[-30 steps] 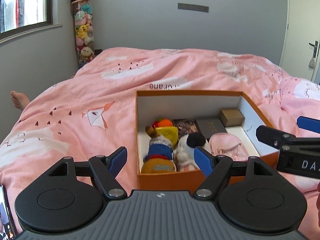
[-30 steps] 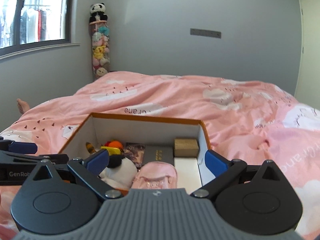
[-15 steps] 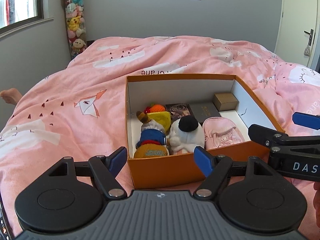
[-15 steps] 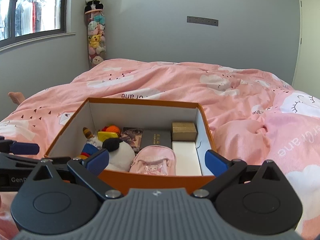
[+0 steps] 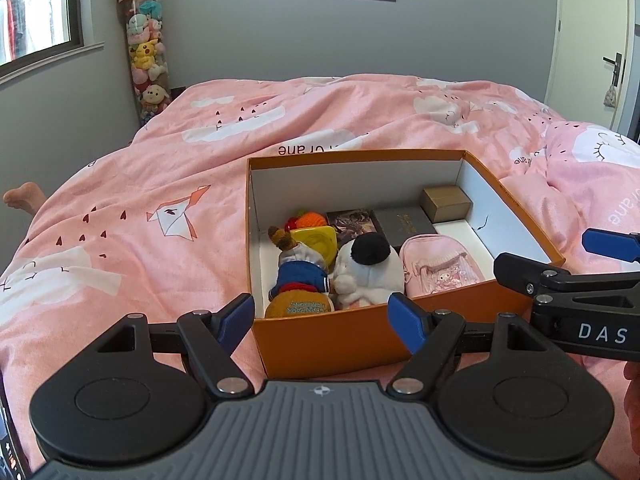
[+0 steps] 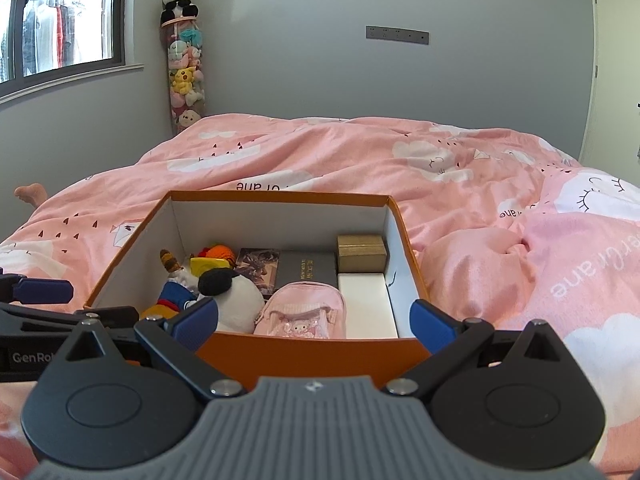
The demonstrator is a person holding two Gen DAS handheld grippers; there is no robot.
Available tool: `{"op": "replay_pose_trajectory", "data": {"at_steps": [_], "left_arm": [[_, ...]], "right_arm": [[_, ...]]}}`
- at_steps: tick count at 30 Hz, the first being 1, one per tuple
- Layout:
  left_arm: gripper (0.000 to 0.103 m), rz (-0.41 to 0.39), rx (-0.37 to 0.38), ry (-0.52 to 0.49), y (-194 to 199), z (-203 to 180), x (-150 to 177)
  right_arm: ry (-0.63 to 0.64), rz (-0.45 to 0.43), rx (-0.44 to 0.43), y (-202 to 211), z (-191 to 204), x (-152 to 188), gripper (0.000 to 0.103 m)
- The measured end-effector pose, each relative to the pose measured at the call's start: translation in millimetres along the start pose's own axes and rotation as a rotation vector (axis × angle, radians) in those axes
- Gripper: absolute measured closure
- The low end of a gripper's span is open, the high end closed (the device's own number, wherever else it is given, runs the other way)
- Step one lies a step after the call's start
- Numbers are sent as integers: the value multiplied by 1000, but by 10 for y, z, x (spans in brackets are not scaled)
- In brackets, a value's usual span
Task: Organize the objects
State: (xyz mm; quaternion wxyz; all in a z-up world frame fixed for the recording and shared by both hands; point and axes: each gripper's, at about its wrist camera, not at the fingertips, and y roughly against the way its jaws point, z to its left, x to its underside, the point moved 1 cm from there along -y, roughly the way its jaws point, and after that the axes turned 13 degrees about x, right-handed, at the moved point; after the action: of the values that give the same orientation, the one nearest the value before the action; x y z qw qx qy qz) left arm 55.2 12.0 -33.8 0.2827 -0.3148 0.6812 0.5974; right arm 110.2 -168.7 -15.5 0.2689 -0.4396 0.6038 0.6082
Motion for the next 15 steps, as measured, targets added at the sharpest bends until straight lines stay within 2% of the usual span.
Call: {"op": "replay_pose_trajectory", "data": {"at_steps": [15], "left_arm": [[14, -4, 3, -1, 14, -3, 1]], "right_arm": [[8, 4, -3, 10, 5, 24, 1]]}}
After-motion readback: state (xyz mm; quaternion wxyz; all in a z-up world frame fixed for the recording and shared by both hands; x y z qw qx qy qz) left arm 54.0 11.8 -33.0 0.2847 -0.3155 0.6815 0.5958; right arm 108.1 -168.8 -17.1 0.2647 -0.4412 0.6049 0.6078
